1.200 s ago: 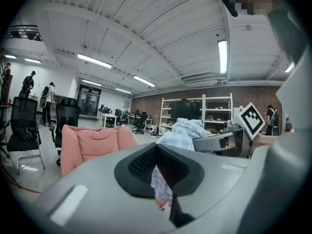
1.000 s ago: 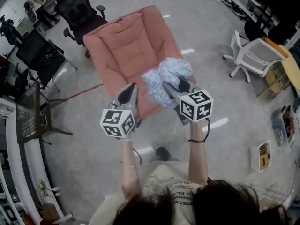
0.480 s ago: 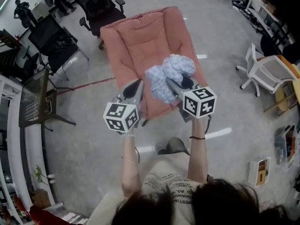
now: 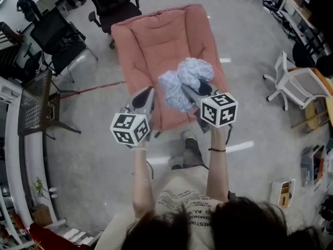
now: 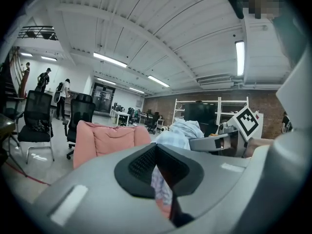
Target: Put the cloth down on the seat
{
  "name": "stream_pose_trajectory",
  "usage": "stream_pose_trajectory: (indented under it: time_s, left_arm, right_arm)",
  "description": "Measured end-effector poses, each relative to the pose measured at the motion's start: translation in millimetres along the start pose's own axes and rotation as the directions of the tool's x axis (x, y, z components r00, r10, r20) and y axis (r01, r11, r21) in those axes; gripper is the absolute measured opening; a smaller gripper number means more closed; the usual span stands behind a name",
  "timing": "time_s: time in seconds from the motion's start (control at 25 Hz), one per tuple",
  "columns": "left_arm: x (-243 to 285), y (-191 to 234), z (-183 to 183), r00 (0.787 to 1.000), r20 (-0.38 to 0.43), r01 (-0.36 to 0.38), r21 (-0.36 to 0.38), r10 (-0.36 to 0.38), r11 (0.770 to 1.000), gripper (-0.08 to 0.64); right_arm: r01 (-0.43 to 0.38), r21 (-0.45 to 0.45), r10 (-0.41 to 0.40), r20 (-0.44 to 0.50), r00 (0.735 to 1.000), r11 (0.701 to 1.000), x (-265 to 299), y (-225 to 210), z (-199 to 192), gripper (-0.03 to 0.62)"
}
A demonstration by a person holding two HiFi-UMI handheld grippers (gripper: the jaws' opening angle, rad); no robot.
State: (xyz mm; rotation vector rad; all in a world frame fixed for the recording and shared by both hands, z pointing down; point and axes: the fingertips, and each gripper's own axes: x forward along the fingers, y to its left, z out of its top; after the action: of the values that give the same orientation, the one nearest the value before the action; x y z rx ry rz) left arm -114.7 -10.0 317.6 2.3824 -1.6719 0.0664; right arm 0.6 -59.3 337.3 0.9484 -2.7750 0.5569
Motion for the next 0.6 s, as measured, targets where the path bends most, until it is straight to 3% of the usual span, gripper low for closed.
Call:
stream_pose_trajectory:
  time_s: [0.6]
  left_arm:
    - [79.4,40.2,-8.4,0.998,-0.054,-0.048,-0.077,0.044,0.996,-0.002]
  right_arm:
    - [-0.055,0.005,0.055,-0.099,0.994,0.998,71.4,-59.0,15.8,0.186]
